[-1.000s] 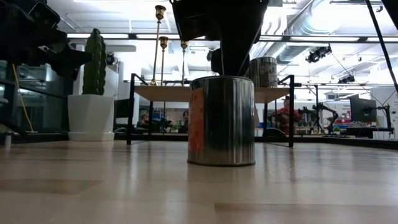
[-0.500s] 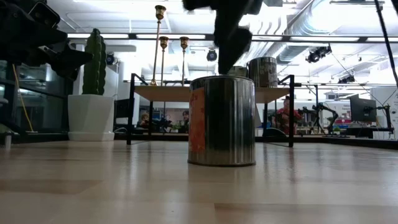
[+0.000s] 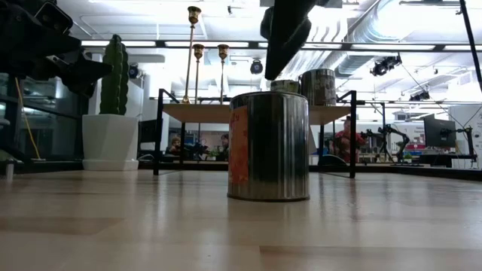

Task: Pick & Place candle stick holders
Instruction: Align the silver scented candle with the other silver scented candle on the shelf

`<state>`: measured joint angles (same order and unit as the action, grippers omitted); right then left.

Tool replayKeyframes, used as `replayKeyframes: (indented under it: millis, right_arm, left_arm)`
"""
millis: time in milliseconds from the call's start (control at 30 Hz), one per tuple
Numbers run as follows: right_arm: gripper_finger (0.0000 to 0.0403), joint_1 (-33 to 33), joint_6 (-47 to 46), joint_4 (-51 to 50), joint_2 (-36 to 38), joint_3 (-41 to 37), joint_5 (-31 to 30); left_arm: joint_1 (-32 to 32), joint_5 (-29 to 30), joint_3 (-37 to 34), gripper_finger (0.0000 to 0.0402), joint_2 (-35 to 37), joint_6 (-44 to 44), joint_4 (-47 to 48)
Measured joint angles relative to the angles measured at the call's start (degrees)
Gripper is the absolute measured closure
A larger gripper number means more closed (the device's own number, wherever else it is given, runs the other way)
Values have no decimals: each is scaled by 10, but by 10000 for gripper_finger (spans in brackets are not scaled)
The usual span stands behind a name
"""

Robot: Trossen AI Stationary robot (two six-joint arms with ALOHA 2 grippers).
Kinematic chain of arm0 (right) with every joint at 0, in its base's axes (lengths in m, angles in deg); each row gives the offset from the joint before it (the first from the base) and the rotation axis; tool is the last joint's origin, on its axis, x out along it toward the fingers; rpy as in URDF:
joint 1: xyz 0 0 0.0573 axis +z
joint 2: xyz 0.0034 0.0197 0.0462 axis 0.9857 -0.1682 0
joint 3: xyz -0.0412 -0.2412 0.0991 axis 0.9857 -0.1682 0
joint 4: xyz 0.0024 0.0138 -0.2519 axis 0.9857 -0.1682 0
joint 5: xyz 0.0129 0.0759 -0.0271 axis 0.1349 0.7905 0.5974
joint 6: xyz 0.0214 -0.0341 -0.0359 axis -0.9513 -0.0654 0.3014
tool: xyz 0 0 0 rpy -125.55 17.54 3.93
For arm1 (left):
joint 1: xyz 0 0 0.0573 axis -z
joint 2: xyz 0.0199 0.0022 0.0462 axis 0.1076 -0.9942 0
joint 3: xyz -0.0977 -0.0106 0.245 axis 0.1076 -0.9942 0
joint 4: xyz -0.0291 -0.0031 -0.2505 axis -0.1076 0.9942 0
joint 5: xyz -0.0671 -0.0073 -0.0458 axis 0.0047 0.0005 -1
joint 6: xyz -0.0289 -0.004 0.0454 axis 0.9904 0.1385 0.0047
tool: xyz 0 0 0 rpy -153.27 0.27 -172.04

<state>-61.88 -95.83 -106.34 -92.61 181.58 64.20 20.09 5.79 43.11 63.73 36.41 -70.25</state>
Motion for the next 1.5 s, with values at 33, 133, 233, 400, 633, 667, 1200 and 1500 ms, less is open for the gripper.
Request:
replayKeyframes:
  millis: [33,133,233,400,633,667,1200,1500]
  right_arm:
    - [42,2,13,-2,0,0,-11]
    - [42,2,25,-1,0,0,-33]
    - [42,1,27,5,-6,0,-35]
    - [42,-1,36,23,-20,-1,-19]
    - [42,-6,36,21,-30,0,-4]
    - [42,-6,36,22,-31,-1,-6]
    - [41,-9,3,24,-42,0,19]
    - [5,-12,-56,24,-42,0,21]
  left_arm:
    - [0,0,0,124,0,0,0]
    - [0,0,0,124,0,0,0]
    - [0,0,0,124,0,0,0]
    - [0,0,0,124,0,0,0]
    - [0,0,0,124,0,0,0]
    - [0,0,0,124,0,0,0]
    - [0,0,0,124,0,0,0]
    - [0,0,0,124,0,0,0]
